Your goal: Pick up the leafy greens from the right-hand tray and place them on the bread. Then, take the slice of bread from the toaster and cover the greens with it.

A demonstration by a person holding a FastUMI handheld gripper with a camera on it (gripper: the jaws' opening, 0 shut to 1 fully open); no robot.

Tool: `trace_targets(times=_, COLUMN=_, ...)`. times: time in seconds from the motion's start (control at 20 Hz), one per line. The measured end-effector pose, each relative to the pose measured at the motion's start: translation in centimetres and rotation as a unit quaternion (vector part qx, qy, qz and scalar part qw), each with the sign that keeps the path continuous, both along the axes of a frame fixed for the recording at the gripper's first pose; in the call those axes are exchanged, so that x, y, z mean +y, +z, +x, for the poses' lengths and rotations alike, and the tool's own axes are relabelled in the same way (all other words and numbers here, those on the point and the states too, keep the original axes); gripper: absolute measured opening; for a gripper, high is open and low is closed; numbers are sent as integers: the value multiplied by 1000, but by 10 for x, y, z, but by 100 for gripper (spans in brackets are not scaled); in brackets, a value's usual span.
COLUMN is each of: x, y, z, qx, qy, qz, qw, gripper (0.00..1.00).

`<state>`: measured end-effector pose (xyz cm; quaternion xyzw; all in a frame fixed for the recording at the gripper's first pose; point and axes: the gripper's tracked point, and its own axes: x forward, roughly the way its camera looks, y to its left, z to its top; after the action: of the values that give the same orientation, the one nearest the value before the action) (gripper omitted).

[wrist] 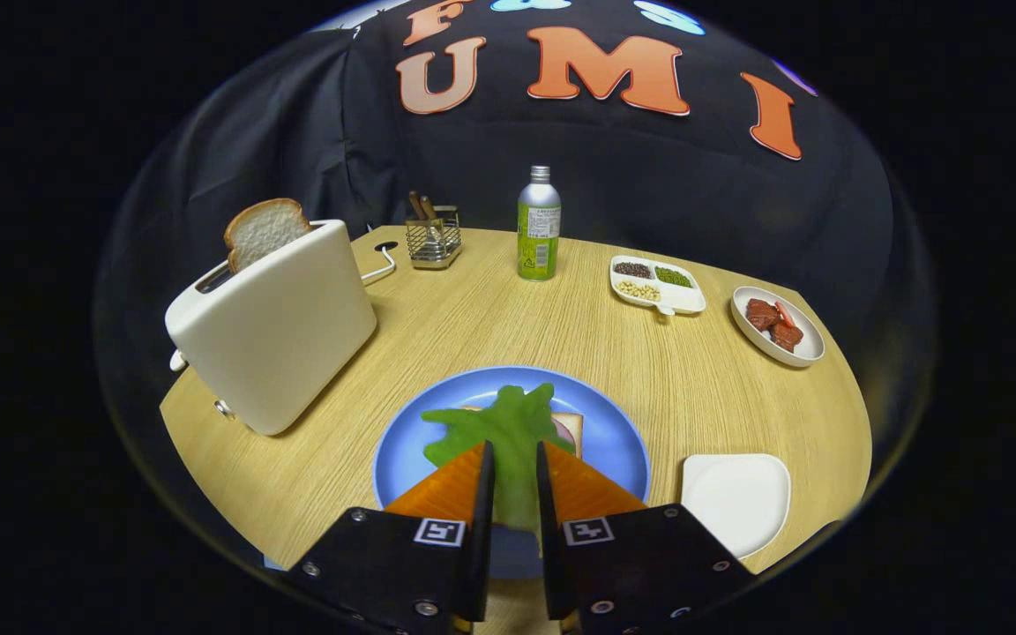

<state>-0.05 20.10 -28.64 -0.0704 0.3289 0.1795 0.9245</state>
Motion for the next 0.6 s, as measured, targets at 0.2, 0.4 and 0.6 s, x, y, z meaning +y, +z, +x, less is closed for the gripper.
trace_targets(times=0.2, x=0, y=1, z=2, qx=-4, qy=-10, qz=2, qw=1000, gripper=50)
trace_targets(times=0.4, x=-7, y=9, z=4, qx=-16, qy=-31, qz=1, qw=999, gripper=86)
trace_targets(times=0.6, x=-11, y=27, z=6, qx=-38, qy=-52, qz=-4, qw=998, gripper=99)
